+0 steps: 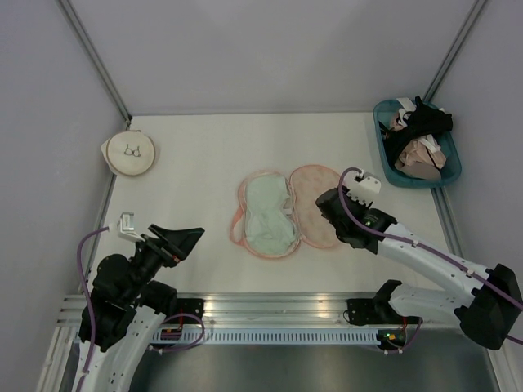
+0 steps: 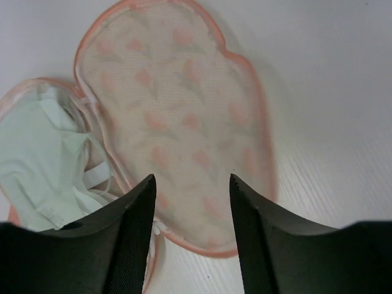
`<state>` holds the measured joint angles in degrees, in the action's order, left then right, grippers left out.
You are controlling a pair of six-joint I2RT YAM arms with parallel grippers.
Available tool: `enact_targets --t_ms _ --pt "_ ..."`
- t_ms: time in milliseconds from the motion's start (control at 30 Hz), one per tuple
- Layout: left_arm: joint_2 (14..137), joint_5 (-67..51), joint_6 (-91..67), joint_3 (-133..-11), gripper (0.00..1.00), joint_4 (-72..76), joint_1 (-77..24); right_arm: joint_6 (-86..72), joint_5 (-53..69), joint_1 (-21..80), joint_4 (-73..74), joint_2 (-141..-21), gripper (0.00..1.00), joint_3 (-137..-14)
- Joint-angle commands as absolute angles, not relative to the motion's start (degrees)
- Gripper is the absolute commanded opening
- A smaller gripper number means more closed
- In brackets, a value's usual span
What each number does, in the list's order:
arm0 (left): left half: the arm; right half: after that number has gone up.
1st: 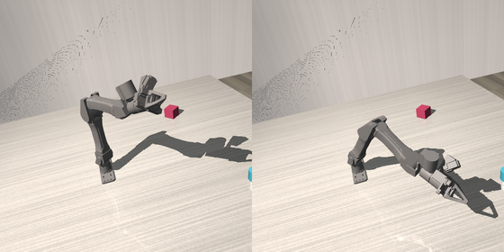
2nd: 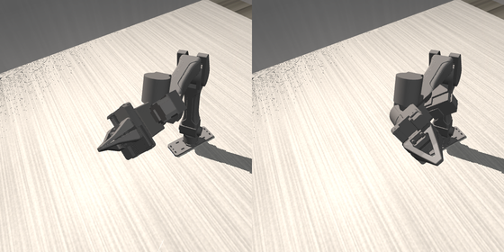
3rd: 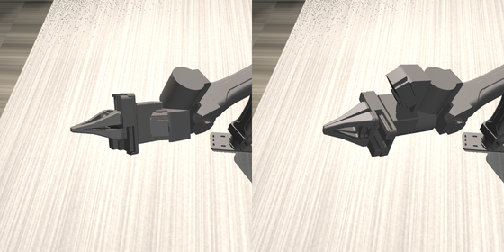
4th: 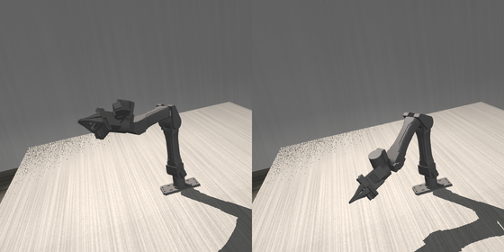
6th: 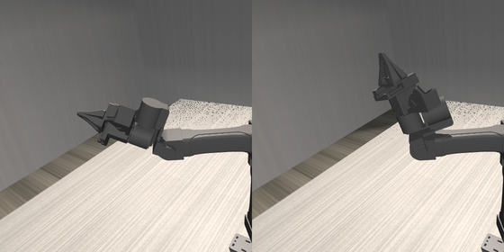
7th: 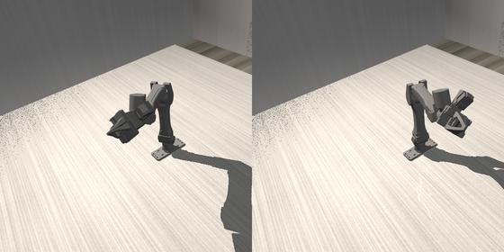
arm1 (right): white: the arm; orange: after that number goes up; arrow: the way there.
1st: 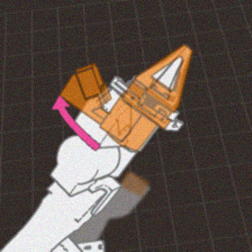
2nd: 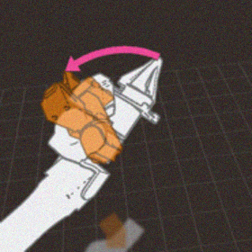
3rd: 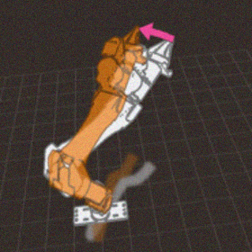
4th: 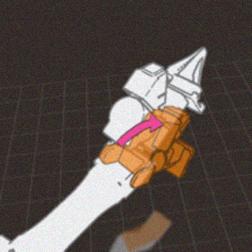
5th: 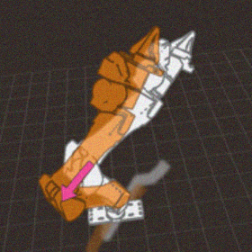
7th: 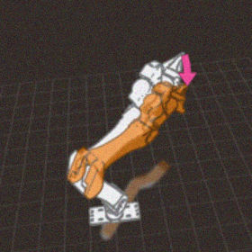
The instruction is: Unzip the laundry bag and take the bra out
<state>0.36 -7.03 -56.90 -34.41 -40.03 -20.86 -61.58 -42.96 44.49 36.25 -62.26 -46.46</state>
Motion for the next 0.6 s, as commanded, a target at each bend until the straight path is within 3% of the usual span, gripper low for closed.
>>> enact_targets --t_ms 0,133,200,233,467,567 --pt "-0.4 -8.5 -55.6 -34.9 0.99 -37.5 -20.7 -61.1 -47.3 45.5 42.3 -61.8 0.59 -49.1" --pt "-0.4 -8.8 -55.2 -34.8 0.99 -37.5 -20.7 -52.2 -43.7 46.7 31.8 -58.1 0.65 -48.1" --pt "-0.4 -9.2 -54.9 -34.3 0.99 -37.3 -20.7 -44.9 -38.9 46.7 23.3 -57.7 0.76 -46.4" --pt "-0.4 -9.6 -54.6 -34.1 0.99 -36.9 -20.7 -41.9 -30.1 46.3 20.2 -58.4 0.81 -45.9" --pt "-0.4 -11.5 -53.7 -34.3 1.0 -36.6 -20.7 -39.6 4.7 38.7 -5.7 -74.1 0.85 -40.2" --pt "-0.4 -11.5 -53.3 -35.2 1.0 -37.2 -20.7 -40.7 12.9 35.3 -16.2 -81.5 0.85 -38.8"
